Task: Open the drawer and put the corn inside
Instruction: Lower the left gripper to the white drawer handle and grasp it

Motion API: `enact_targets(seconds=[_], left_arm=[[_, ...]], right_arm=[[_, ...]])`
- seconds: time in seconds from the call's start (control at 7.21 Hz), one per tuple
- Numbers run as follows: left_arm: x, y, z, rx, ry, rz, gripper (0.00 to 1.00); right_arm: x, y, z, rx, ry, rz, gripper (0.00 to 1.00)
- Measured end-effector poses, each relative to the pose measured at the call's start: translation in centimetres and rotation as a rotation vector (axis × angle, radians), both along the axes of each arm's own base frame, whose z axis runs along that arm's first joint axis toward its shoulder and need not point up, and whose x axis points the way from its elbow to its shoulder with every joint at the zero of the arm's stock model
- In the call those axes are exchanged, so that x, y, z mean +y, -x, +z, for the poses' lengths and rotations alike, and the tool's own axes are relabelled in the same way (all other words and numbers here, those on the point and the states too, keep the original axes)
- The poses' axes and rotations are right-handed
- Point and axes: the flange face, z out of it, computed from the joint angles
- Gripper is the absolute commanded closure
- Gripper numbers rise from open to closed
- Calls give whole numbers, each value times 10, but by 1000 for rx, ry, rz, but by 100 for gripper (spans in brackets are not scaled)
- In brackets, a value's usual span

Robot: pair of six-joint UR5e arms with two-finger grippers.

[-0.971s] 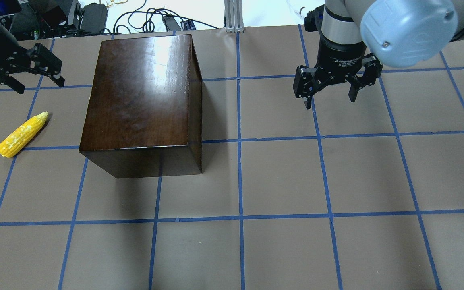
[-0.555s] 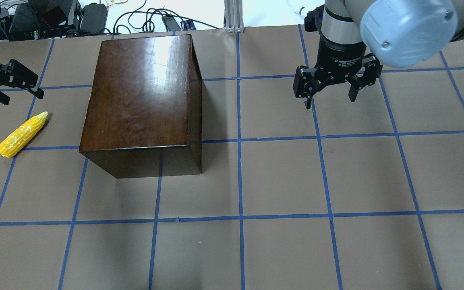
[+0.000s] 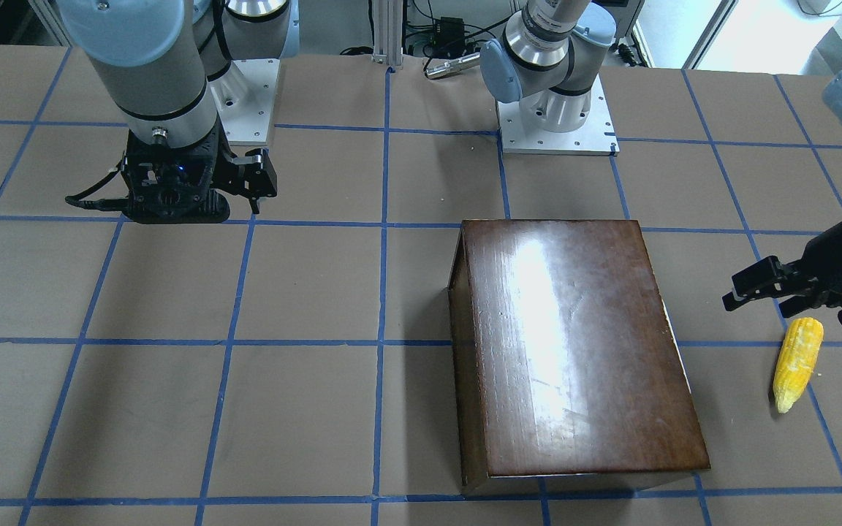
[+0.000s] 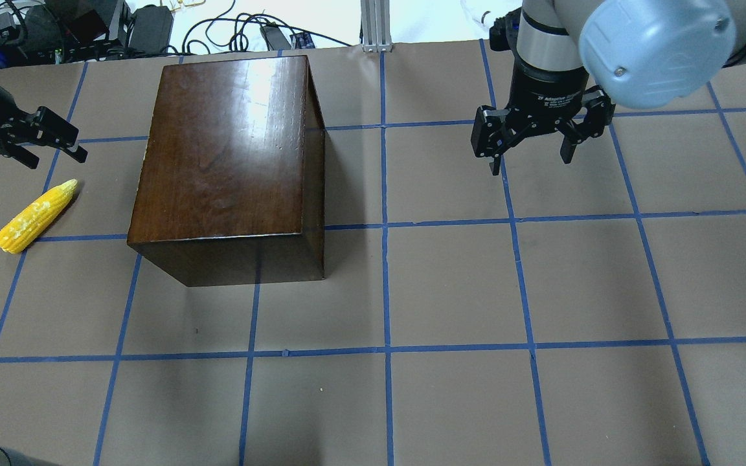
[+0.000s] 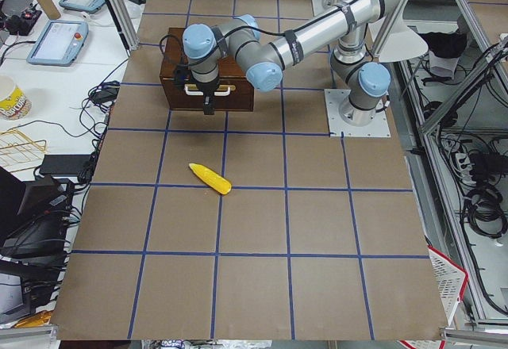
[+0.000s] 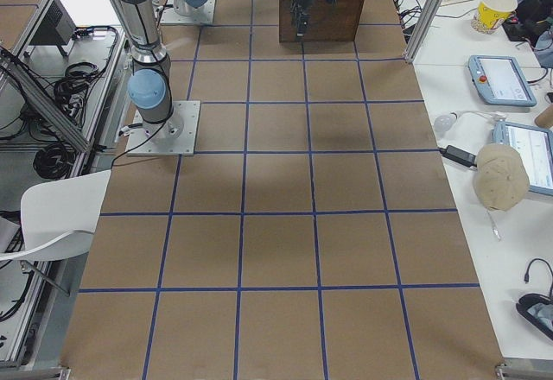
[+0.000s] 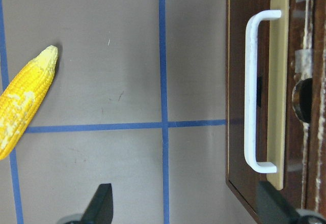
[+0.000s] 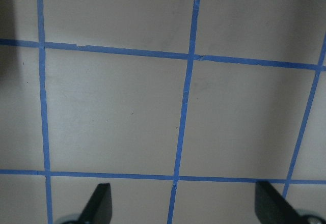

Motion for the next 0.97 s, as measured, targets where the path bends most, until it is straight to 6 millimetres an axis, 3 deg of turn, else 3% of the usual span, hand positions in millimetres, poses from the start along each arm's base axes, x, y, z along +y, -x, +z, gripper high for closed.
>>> enact_targets(seconds=[0.97], left_arm=[[-23, 6, -58, 203, -10, 37, 0]], right_arm=[[0, 0, 0, 0, 0, 0, 0]])
